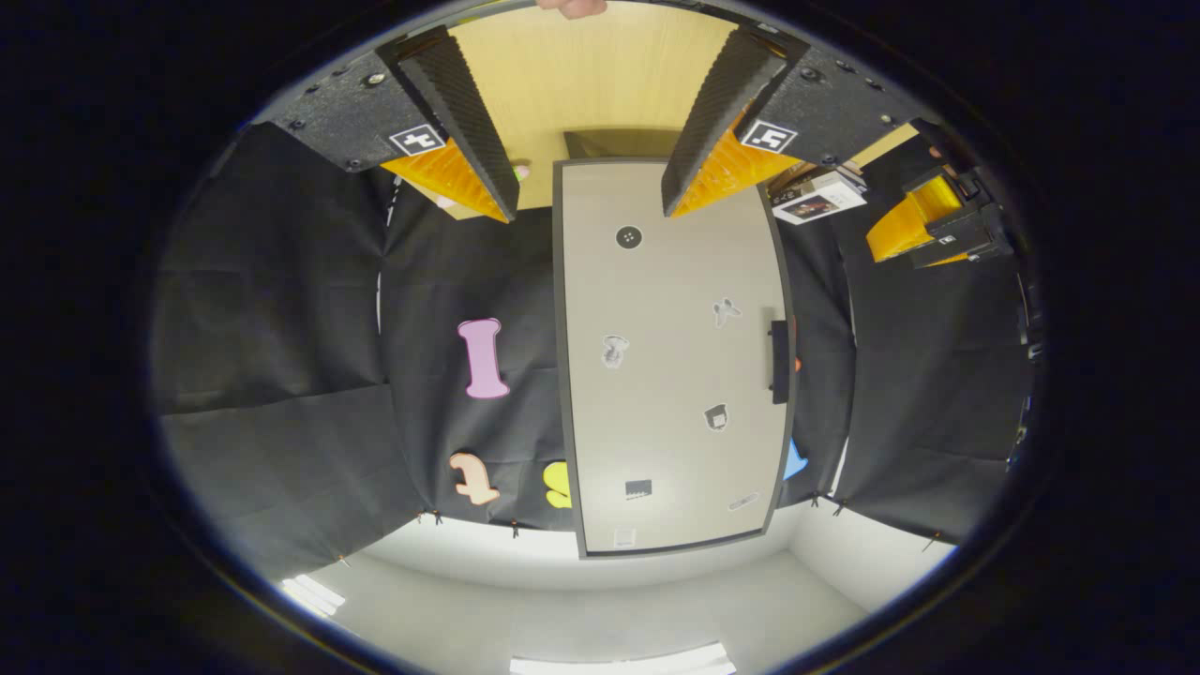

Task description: Open the cabinet door with the right hand, grasp the bottle in the cabinet with the left hand and place it on the coaster, then close the cabinet door with the right hand.

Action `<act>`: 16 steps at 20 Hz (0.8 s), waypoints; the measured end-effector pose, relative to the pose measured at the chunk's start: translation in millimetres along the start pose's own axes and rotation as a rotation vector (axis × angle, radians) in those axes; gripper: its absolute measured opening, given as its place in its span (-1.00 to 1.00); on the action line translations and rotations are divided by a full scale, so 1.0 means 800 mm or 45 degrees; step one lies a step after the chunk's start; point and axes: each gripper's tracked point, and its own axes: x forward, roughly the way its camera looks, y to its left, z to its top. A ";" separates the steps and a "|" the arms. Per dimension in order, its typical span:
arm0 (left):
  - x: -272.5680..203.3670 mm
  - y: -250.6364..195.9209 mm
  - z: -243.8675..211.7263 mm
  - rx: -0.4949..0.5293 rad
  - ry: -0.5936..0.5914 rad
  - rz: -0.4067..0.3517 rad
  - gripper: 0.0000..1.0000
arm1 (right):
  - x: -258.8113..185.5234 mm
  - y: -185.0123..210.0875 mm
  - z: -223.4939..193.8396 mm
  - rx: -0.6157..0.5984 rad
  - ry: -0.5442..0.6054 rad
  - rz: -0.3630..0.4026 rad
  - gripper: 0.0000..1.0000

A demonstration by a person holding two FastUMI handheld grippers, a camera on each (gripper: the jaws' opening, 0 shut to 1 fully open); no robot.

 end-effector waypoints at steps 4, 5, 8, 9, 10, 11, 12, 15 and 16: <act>-0.001 0.001 0.002 0.000 -0.006 0.002 0.89 | -0.001 0.000 0.002 -0.002 -0.002 0.001 0.90; -0.002 0.001 0.002 0.000 -0.007 0.002 0.89 | -0.001 -0.001 0.003 -0.004 -0.004 0.000 0.90; -0.003 0.000 0.002 0.000 -0.007 0.002 0.89 | -0.002 -0.001 0.002 -0.006 -0.005 0.002 0.90; -0.004 0.000 0.003 0.001 -0.007 0.002 0.89 | -0.002 0.000 0.002 -0.007 -0.003 0.002 0.90; -0.003 0.000 0.002 0.002 -0.006 0.003 0.89 | -0.002 0.000 0.001 -0.004 -0.002 0.004 0.99; -0.003 0.001 0.002 0.003 -0.004 0.005 0.89 | -0.002 0.001 0.001 -0.002 -0.002 0.005 0.90; -0.004 0.001 0.002 0.003 -0.005 0.005 0.89 | -0.002 0.001 0.001 -0.001 -0.003 0.007 0.90; -0.005 0.001 0.005 0.002 -0.011 0.007 0.89 | -0.001 0.002 0.004 -0.007 -0.005 0.011 0.90; -0.005 0.000 0.006 0.003 -0.012 0.006 0.89 | 0.000 0.002 0.004 -0.008 -0.007 0.013 0.90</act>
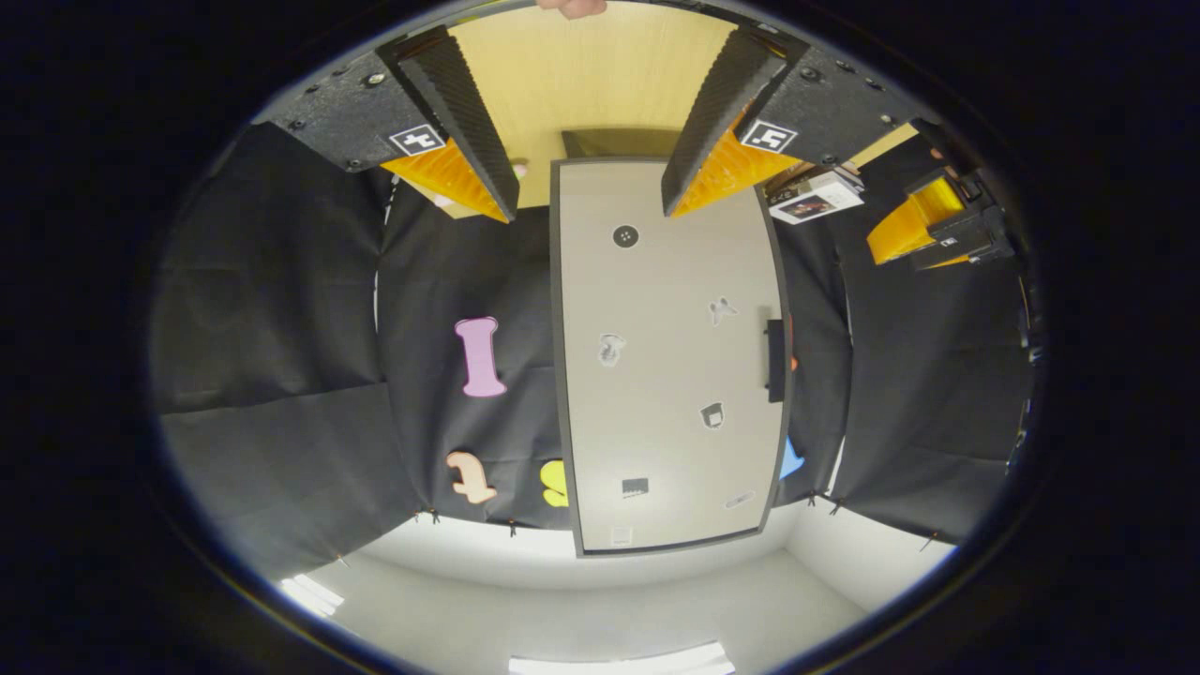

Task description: Open the cabinet door with the right hand, grasp the bottle in the cabinet with the left hand and place it on the coaster, then close the cabinet door with the right hand.

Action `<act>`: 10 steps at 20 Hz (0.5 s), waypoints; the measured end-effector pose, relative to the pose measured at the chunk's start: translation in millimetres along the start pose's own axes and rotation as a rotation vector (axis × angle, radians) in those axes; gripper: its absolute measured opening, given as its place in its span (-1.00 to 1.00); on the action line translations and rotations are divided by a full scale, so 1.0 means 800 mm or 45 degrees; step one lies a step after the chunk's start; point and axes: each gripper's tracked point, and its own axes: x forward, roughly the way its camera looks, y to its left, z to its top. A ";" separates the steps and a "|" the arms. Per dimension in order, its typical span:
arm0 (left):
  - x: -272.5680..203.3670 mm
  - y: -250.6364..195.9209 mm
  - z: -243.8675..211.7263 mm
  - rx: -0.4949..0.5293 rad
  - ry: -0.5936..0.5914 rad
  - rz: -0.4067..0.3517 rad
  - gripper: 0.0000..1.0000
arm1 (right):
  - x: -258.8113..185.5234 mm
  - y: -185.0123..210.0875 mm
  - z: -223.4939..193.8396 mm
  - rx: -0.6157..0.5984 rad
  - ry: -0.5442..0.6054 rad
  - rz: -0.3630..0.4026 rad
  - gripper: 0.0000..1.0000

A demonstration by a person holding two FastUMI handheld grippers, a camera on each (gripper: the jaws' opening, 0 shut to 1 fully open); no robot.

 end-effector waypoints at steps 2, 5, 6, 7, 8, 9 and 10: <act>-0.001 0.001 0.002 0.001 -0.003 0.002 0.89 | 0.001 0.003 0.002 0.001 -0.004 0.008 0.90; -0.002 0.001 0.002 -0.003 -0.004 0.001 0.89 | 0.005 0.007 0.006 -0.010 -0.013 0.019 0.90; -0.004 0.000 0.003 -0.005 -0.006 -0.001 0.89 | 0.010 0.012 0.011 -0.013 -0.019 0.031 0.90; -0.006 -0.001 0.006 -0.007 -0.009 -0.004 0.89 | 0.016 0.019 0.018 -0.017 -0.024 0.052 0.90; -0.007 -0.001 0.007 -0.005 -0.010 -0.005 0.89 | 0.024 0.030 0.024 -0.024 -0.032 0.084 0.98; -0.009 0.000 0.007 -0.002 -0.010 -0.003 0.89 | 0.034 0.044 0.034 -0.039 -0.045 0.122 0.98; -0.011 0.001 0.007 -0.002 -0.008 -0.001 0.89 | 0.045 0.058 0.043 -0.060 -0.056 0.158 0.98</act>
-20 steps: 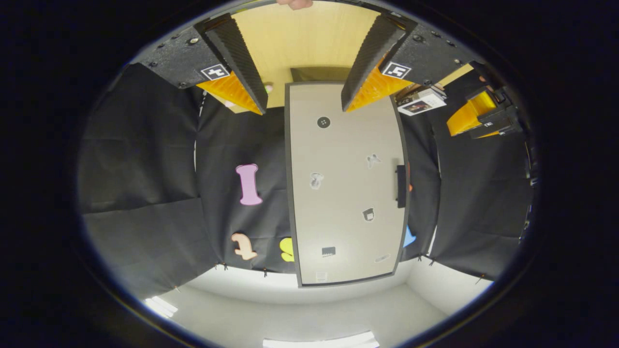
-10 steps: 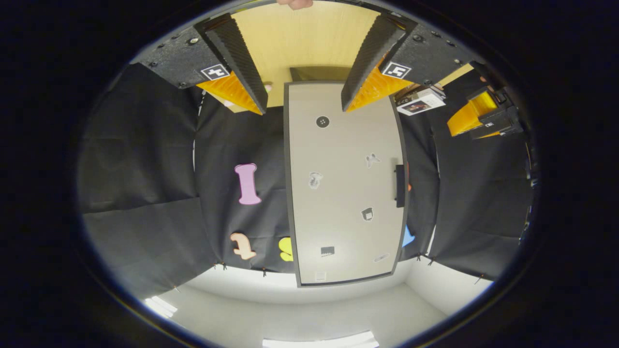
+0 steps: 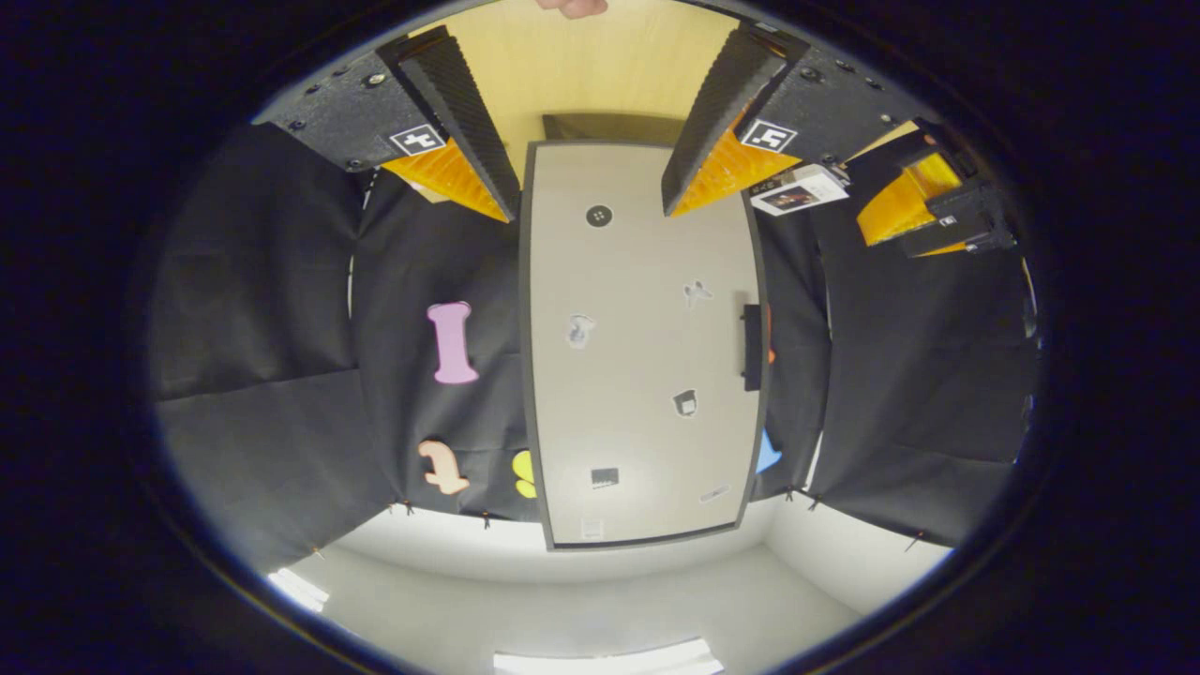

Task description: Open the cabinet door with the right hand, grasp the bottle in the cabinet with the left hand and place it on the coaster, then close the cabinet door with the right hand.

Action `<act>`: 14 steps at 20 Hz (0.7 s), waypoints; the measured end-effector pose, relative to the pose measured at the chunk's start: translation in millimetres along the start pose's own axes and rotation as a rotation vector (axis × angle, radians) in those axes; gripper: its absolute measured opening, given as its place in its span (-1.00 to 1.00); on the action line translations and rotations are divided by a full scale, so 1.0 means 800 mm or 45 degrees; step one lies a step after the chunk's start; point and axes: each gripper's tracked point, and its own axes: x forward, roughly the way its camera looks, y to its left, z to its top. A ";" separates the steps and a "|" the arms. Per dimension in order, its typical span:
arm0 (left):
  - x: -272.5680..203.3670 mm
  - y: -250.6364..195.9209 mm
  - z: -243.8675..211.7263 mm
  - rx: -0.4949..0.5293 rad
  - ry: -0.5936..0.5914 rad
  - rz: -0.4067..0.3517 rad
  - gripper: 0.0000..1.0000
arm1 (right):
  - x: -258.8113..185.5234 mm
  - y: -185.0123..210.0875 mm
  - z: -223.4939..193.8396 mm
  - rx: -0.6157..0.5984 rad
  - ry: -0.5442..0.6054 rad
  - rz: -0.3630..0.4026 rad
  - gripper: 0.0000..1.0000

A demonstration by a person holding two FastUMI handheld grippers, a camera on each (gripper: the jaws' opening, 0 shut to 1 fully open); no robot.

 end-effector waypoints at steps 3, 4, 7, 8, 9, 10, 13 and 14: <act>-0.008 0.006 -0.006 -0.002 0.009 0.004 0.89 | 0.049 0.048 0.035 -0.058 -0.057 0.101 0.99; -0.011 0.009 -0.007 0.001 0.011 0.011 0.89 | 0.068 0.068 0.045 -0.064 -0.074 0.139 0.98; -0.020 0.014 -0.013 -0.005 0.028 0.013 0.89 | 0.125 0.122 0.068 -0.033 -0.070 0.238 0.98; -0.023 0.017 -0.015 -0.013 0.036 0.017 0.89 | 0.143 0.139 0.076 -0.006 -0.067 0.264 0.98; -0.027 0.017 -0.019 -0.025 0.045 0.012 0.89 | 0.161 0.152 0.084 0.018 -0.061 0.277 0.98; -0.030 0.018 -0.021 -0.031 0.054 0.010 0.89 | 0.178 0.165 0.093 0.031 -0.063 0.287 0.90; -0.035 0.030 -0.022 -0.033 0.065 0.027 0.89 | 0.232 0.194 0.113 0.005 -0.076 0.271 0.98; -0.037 0.034 -0.022 -0.032 0.064 0.035 0.89 | 0.249 0.204 0.113 0.001 -0.063 0.270 0.98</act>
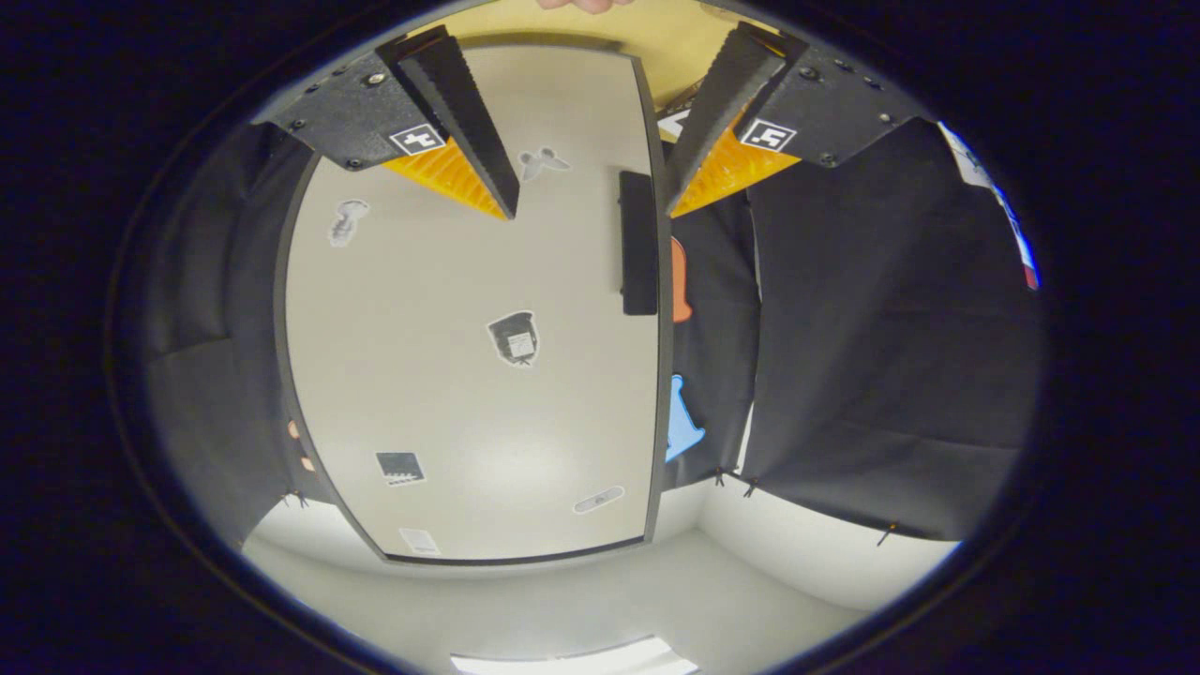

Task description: Open the cabinet door with the right hand, grasp the bottle in the cabinet with the left hand and place it on the coaster, then close the cabinet door with the right hand.

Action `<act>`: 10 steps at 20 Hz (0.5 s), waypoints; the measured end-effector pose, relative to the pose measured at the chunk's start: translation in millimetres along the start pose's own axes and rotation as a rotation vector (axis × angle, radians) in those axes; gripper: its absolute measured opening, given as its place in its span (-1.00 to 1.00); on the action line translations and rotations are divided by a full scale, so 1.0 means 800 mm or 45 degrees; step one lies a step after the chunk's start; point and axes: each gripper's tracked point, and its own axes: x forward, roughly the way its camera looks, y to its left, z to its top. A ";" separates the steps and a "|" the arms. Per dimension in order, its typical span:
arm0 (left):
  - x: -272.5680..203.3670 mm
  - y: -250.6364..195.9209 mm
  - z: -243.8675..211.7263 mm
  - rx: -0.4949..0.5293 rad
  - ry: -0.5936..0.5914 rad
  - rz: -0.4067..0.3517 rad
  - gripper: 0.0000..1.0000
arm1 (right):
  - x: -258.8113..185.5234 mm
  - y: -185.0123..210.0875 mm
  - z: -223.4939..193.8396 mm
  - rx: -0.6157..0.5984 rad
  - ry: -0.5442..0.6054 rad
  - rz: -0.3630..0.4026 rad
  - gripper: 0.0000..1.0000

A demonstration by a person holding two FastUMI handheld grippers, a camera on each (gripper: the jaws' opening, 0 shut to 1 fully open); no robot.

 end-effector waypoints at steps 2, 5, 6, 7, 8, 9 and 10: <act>-0.003 0.008 0.000 0.005 -0.001 0.016 0.89 | 0.034 0.014 -0.007 0.006 0.048 0.008 0.90; -0.007 0.021 -0.002 0.017 0.000 0.035 0.89 | 0.070 0.025 -0.025 0.006 0.123 -0.006 0.99; -0.008 0.024 -0.002 0.021 0.001 0.043 0.89 | 0.079 0.026 -0.028 0.001 0.125 -0.019 0.98; -0.009 0.028 -0.003 0.022 0.003 0.051 0.89 | 0.086 0.027 -0.031 -0.004 0.126 -0.028 0.89; -0.010 0.031 -0.005 0.021 0.006 0.058 0.89 | 0.092 0.028 -0.033 -0.007 0.126 -0.030 0.97; -0.009 0.037 -0.007 0.019 0.011 0.064 0.89 | 0.095 0.028 -0.034 -0.009 0.123 -0.043 0.90; -0.008 0.039 -0.009 0.017 0.015 0.069 0.89 | 0.098 0.028 -0.032 -0.008 0.112 -0.055 0.86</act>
